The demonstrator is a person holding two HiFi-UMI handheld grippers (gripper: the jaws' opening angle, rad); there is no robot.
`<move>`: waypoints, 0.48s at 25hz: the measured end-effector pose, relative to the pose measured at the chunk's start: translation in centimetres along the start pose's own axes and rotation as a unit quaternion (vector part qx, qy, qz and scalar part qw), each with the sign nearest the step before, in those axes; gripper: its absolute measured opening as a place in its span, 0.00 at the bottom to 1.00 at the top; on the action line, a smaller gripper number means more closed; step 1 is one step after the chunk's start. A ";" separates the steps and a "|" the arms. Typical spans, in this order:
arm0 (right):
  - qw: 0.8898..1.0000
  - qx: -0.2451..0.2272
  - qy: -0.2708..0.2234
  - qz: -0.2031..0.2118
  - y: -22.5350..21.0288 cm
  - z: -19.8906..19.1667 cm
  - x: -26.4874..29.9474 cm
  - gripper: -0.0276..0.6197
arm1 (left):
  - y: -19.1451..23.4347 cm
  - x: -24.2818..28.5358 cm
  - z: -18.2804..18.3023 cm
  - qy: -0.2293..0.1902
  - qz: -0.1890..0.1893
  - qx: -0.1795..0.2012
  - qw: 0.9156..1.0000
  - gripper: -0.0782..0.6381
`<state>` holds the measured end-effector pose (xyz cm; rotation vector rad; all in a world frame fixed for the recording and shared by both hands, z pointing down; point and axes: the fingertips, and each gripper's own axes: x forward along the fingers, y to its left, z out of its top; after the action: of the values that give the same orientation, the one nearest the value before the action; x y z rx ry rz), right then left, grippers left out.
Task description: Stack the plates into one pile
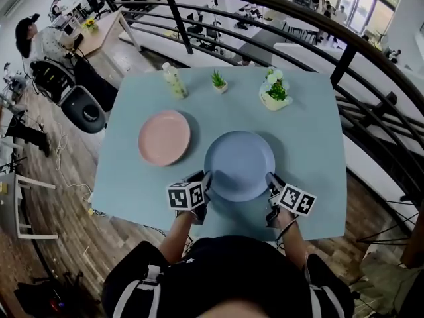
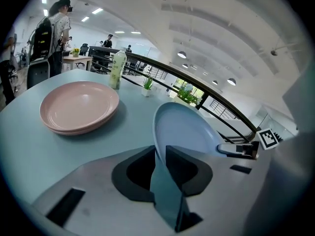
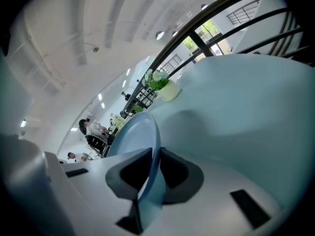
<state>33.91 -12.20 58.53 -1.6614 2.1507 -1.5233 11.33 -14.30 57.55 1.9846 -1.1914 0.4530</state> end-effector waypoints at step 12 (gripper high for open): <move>1.000 -0.005 -0.017 -0.005 6.1 -2.2 4.5 0.12 | 6.6 -2.7 3.8 -0.025 -0.026 0.014 0.999 0.20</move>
<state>26.40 -14.40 57.73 -1.6905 2.1400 -1.4783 4.01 -17.39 56.14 2.0560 -1.1673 0.3972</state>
